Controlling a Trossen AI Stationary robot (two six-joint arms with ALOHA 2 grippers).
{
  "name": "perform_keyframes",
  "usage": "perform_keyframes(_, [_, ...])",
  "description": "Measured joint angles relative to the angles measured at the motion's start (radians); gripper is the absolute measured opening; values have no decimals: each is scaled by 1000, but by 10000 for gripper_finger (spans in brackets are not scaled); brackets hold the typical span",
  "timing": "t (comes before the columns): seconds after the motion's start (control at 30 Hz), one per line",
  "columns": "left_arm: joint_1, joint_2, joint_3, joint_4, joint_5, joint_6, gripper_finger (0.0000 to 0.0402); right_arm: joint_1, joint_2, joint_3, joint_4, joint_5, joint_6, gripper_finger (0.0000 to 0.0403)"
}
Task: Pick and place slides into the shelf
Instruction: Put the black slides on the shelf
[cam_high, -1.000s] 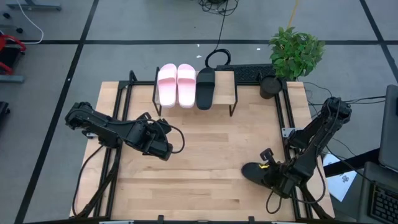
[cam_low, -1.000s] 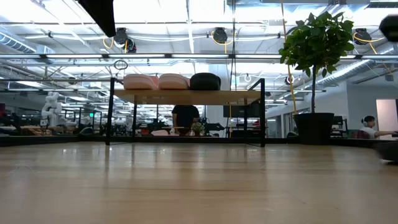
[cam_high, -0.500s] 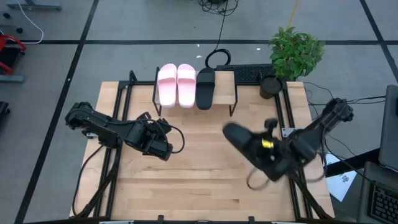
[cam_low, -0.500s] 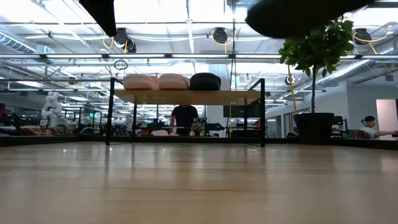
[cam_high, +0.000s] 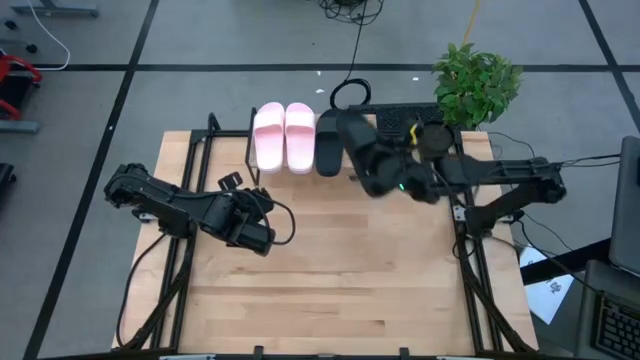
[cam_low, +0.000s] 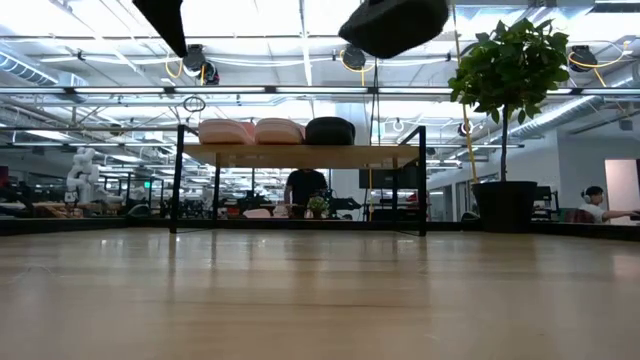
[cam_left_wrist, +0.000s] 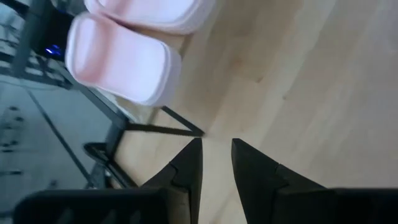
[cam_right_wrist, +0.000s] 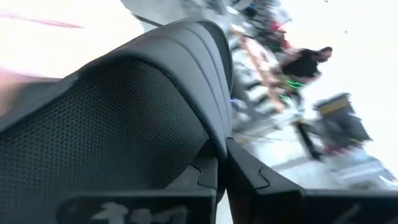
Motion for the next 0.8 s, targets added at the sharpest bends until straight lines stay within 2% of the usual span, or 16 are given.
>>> perform_keyframes(0.23, [47, -8, 0, 2, -41, 116, 88, -137, 81, 0, 125, 134, -228, 1])
perform_keyframes(0.5, [129, -9, 0, 1, -63, 213, 88, -205, 171, 0, 165, 131, -301, 0])
perform_keyframes(0.8, [201, -9, 0, 2, -63, 275, 88, -276, 185, 0, 198, 138, -350, 0])
